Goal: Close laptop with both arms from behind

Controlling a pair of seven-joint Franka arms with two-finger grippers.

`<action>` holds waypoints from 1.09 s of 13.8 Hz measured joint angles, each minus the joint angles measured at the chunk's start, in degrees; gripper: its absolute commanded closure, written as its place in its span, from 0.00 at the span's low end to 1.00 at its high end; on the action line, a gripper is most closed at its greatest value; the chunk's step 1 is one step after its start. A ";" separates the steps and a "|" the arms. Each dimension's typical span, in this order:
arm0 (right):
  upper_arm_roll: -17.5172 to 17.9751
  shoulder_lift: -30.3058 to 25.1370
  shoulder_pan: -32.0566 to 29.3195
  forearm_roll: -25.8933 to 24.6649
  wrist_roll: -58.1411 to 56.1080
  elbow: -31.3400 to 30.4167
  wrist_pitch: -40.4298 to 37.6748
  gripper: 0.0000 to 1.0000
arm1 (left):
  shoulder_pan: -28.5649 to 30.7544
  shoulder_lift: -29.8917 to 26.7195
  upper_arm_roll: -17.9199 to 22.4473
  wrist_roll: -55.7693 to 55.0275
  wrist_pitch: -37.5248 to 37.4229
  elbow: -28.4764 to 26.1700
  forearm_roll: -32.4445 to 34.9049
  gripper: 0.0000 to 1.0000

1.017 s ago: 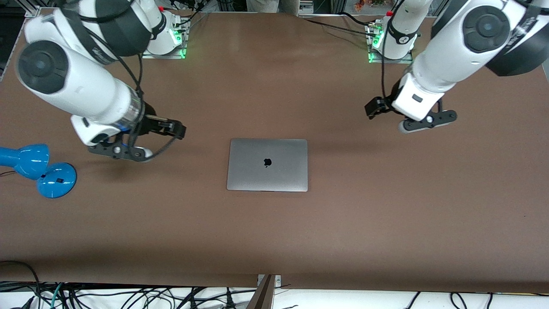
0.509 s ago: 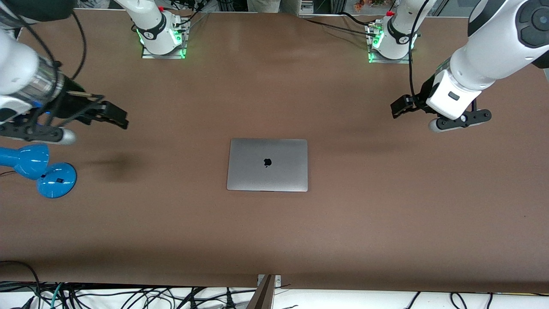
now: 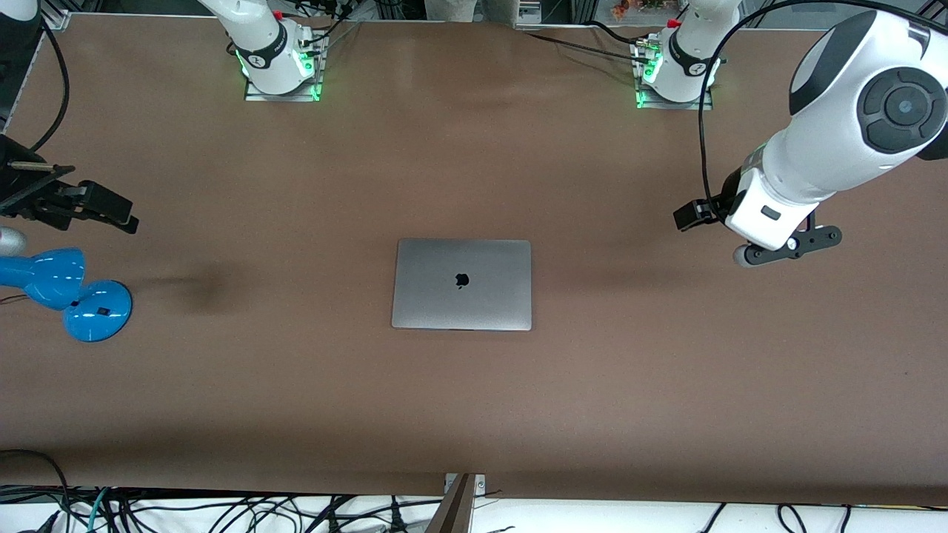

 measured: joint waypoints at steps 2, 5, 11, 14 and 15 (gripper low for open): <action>0.00 -0.39 0.03 -0.79 -0.32 -0.57 0.54 0.00 | -6.64 -1.16 8.15 2.43 -1.26 2.48 -0.65 0.00; 0.11 -0.52 0.08 -0.81 -0.34 -1.09 0.67 0.00 | -19.42 -5.96 27.51 9.90 -2.07 4.46 -7.17 0.00; 0.27 -0.53 0.08 -0.80 -0.36 -1.85 2.05 0.00 | -31.87 -17.84 49.50 23.10 -4.07 -1.81 -13.22 0.00; 2.61 -0.52 -1.13 -0.80 0.23 -2.14 2.27 0.00 | -35.62 -24.37 53.94 23.28 -4.06 -9.22 -15.02 0.00; 4.38 -0.53 -2.69 -0.80 0.39 -2.16 2.29 0.00 | -35.15 -26.27 54.26 23.72 -4.03 -11.34 -16.52 0.00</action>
